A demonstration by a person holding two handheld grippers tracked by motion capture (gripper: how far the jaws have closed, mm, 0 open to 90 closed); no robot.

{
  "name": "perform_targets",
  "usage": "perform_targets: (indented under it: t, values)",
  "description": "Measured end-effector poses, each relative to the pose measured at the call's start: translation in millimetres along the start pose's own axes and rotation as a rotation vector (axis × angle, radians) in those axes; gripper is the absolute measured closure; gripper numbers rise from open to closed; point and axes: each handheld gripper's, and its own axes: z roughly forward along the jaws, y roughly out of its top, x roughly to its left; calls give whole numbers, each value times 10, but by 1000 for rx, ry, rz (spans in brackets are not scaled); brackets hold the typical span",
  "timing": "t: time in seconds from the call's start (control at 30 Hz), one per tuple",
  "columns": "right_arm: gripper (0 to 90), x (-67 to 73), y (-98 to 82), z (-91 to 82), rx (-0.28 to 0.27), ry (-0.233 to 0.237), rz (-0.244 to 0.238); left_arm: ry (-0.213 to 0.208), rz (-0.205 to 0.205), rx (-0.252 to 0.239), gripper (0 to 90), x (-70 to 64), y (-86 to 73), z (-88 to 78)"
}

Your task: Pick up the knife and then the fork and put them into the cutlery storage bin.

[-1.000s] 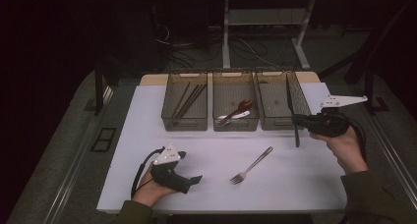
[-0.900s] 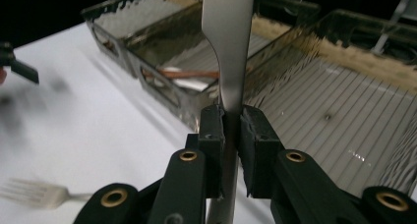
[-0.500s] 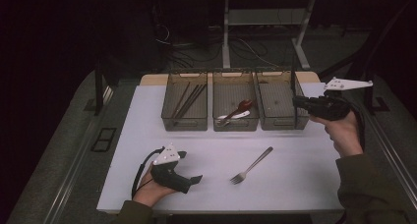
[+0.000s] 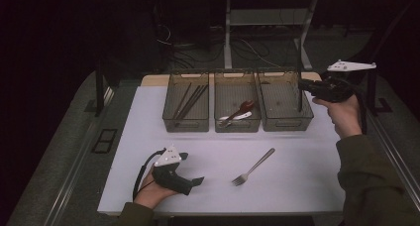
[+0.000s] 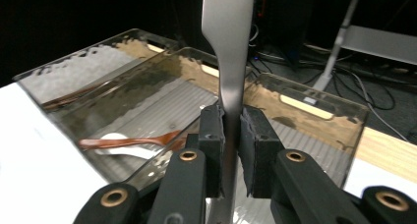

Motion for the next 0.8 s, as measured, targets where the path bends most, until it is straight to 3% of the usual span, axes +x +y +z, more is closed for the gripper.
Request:
perform_targets:
  t: [0.27, 0.6, 0.8]
  values:
    - [800, -125, 31, 173, 42, -37, 13, -2, 5, -4, 0, -8, 5, -5]
    - [799, -244, -99, 391, 166, -76, 27, -10, 12, 1, 0, -17, 8, -1]
    - [800, -274, -167, 490, 243, -90, -8, -12, 11, 1, 0, -20, 7, 2]
